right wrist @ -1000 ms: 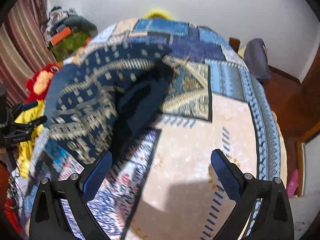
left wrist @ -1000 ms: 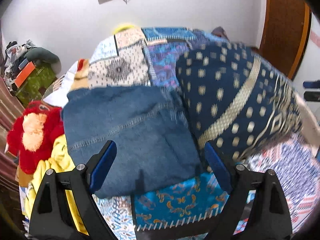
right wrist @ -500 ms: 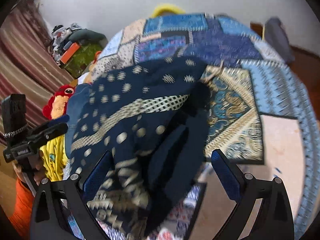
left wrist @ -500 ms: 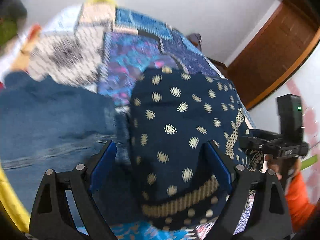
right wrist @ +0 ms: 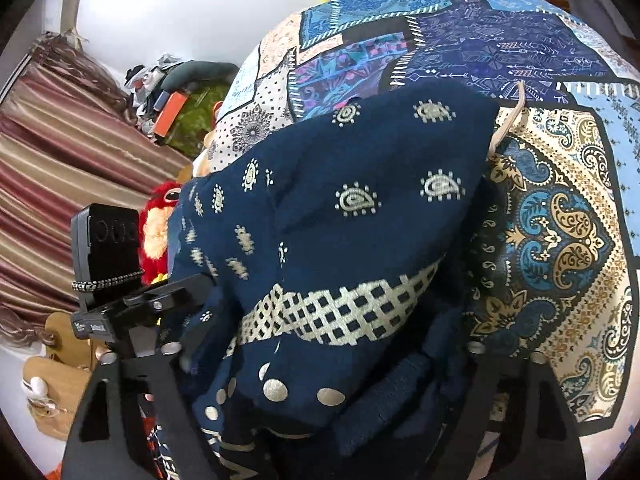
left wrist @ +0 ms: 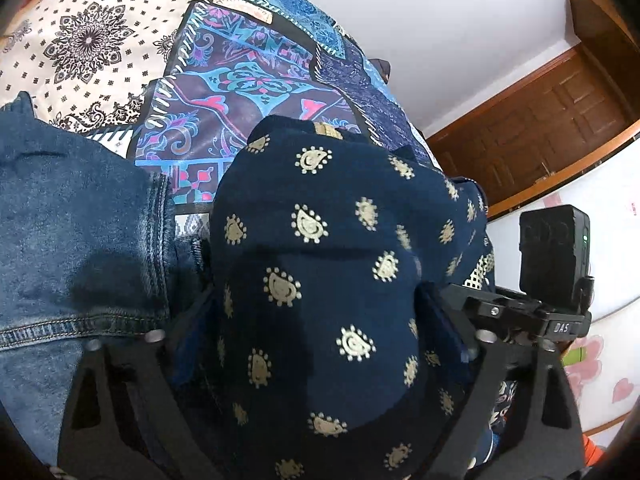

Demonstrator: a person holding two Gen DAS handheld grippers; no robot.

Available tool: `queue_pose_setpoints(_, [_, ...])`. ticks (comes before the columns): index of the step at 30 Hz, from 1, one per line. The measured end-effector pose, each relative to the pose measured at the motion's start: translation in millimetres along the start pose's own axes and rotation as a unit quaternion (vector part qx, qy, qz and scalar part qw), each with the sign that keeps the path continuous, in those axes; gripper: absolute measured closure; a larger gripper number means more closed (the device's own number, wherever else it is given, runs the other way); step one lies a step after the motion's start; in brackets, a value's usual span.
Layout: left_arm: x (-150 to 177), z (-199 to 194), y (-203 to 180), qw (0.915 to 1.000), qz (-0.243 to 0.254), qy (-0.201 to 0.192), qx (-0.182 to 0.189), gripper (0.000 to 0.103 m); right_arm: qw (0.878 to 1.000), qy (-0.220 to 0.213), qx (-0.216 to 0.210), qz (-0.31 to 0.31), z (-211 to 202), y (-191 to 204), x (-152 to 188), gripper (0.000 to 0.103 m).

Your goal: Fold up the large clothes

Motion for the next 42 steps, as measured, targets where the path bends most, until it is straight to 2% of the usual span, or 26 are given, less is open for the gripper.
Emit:
queue_pose_setpoints(3, [9,-15,-11,0.9992,0.032,-0.021,-0.010,0.035,1.000,-0.009,0.002,-0.003,-8,4,3,0.058])
queue_pose_setpoints(6, [21,-36,-29,0.9969,0.064,-0.044,-0.018,0.046,0.999,-0.011,0.023,-0.028,-17,22,4,0.065])
queue_pose_setpoints(8, [26,-54,-39,0.9949,0.080,-0.057,-0.021,0.047,0.998,-0.014,0.040,-0.047,-25,41,2,0.067])
queue_pose_setpoints(11, [31,-89,-50,0.9912,0.100,-0.085,-0.020,0.048,0.997,-0.027,0.041,-0.065,-42,67,-1,0.068])
queue_pose_setpoints(17, [39,-167,-63,0.9783,0.133,-0.153,-0.043,0.048,0.989,-0.061,0.043,-0.124,-67,146,-17,0.068])
queue_pose_setpoints(20, [41,-208,-53,0.9737,0.131,-0.179,-0.052,0.048,0.987,-0.074,0.028,-0.137,-66,180,-25,0.068])
queue_pose_setpoints(25, [44,-245,-22,0.9713,0.117,-0.194,-0.074,0.048,0.985,-0.075,0.012,-0.155,-45,229,-32,0.068])
queue_pose_setpoints(30, [44,-252,27,0.9759,0.082,-0.177,-0.098,0.048,0.988,-0.046,-0.011,-0.149,5,252,-29,0.068])
queue_pose_setpoints(36, [31,-224,87,0.9821,0.036,-0.146,-0.113,0.048,0.992,0.010,-0.024,-0.127,83,236,-26,0.068])
queue_pose_setpoints(42, [6,-187,137,0.9853,-0.014,-0.132,-0.108,0.047,0.990,0.042,0.014,-0.134,150,211,-33,0.067])
Point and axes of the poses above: each gripper's, at about its wrist camera, not at the fingertips, and z roughly the way its jaws point, y to its left, x to its underside, the point moved 2 cm from there along z, roughly the way its jaws point, and after that the axes turned 10 degrees about -z, right-handed, at the moved point
